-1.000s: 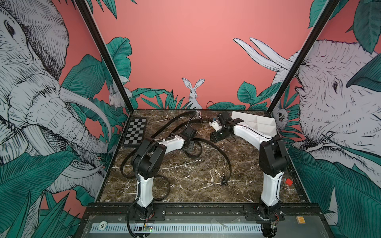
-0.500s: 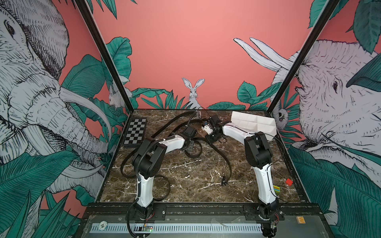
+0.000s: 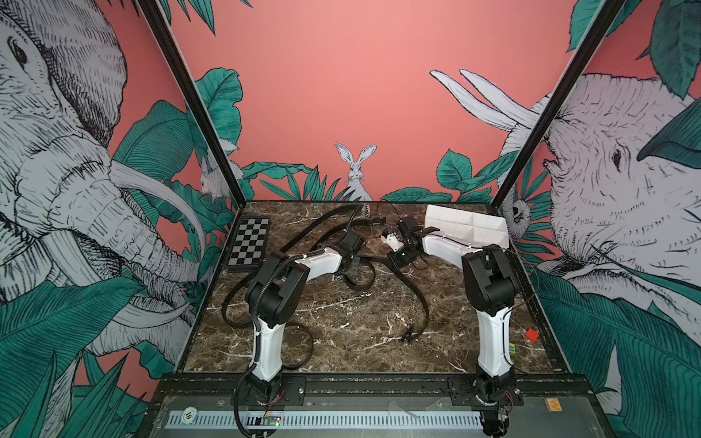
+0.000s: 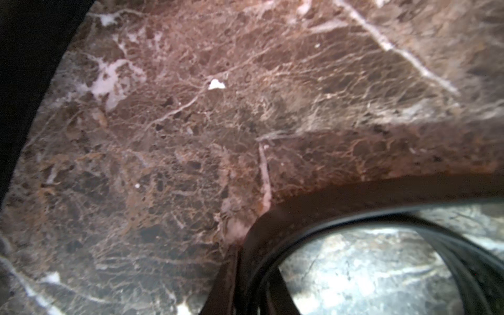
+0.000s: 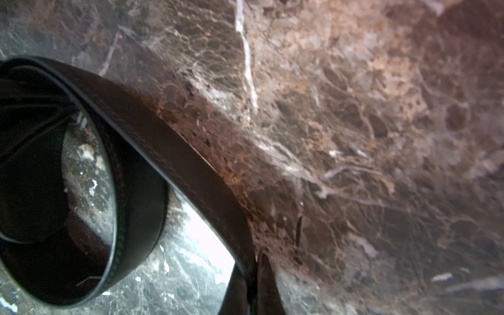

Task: Place the belts into the storage roll
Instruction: Roll the belt at the center of the board.

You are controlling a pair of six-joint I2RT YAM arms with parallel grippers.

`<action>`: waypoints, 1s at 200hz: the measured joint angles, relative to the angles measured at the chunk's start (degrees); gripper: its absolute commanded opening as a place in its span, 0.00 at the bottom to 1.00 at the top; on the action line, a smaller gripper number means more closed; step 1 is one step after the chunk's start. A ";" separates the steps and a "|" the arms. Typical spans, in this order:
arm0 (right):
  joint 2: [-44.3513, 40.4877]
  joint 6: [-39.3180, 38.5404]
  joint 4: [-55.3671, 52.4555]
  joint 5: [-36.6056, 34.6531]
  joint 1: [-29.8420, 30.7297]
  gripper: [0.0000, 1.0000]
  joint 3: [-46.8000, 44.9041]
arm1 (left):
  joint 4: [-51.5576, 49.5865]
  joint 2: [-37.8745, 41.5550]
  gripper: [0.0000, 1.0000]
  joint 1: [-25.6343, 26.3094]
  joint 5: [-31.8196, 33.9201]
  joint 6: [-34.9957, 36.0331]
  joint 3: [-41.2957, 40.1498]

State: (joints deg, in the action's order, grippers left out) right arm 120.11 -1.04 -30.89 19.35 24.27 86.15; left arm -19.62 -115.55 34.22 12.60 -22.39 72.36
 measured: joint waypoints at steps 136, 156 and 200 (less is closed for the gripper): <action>-3.08 1.18 -1.09 -1.46 -5.07 0.00 -4.11 | 0.24 -0.42 0.23 -0.20 0.42 -2.16 0.11; -3.69 1.95 -1.16 -0.96 -5.27 0.00 -4.96 | 0.31 -0.44 0.18 -0.20 0.15 -2.34 0.11; -6.23 5.27 0.28 2.80 -4.33 0.00 -9.53 | -1.70 -2.08 0.11 -0.31 0.28 -3.85 3.21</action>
State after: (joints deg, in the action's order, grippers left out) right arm 113.89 4.23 -30.61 22.15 19.94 76.62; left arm -21.32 -117.62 33.91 12.88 -26.24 75.57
